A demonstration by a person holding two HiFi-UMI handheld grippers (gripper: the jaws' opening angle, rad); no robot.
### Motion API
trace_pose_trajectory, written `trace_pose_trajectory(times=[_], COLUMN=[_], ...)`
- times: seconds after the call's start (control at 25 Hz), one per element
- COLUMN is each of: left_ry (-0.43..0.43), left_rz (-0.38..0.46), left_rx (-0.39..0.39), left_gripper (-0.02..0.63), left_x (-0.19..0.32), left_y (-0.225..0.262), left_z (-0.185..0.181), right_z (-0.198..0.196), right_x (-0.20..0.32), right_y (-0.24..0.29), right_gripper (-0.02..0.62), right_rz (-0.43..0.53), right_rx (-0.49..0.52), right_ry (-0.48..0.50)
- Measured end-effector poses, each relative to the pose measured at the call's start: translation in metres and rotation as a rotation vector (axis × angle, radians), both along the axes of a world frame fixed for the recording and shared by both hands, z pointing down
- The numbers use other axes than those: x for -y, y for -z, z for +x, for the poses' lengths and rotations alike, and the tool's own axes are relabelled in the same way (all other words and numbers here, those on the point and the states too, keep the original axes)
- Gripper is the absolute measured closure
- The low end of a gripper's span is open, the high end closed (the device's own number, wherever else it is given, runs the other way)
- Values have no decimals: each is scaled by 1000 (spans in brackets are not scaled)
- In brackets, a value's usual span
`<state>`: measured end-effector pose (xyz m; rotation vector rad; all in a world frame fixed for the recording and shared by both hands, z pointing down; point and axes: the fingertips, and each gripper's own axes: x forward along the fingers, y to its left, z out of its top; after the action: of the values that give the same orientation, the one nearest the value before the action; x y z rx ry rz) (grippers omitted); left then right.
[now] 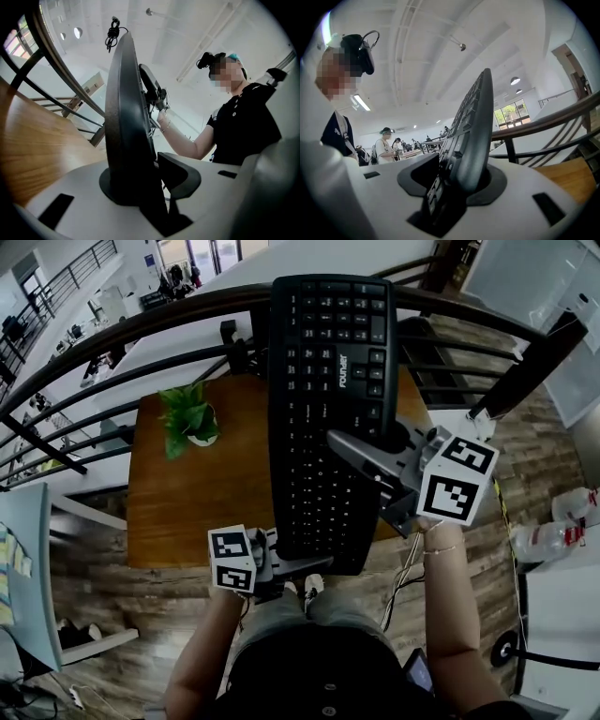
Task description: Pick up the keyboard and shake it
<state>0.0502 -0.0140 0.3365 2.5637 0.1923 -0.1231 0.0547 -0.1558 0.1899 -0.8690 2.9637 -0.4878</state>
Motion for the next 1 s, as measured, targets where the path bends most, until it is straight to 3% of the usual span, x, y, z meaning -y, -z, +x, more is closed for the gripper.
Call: trace_pose_trajectory(times=[0.2, 0.52, 1.0], left_ry=[23, 65, 79], left_rz=[-94, -235, -502], left_rx=[32, 85, 126], left_gripper=[494, 485, 455], left_x=[-8, -10, -34], left_y=[-14, -50, -108], left_z=[2, -9, -21], right_z=[10, 14, 4], right_x=[12, 33, 29], right_y=[-37, -111, -238], right_gripper=[405, 339, 331], right_rz=[-118, -237, -572], right_rx=[23, -26, -16], right_ry=[-33, -140, -155])
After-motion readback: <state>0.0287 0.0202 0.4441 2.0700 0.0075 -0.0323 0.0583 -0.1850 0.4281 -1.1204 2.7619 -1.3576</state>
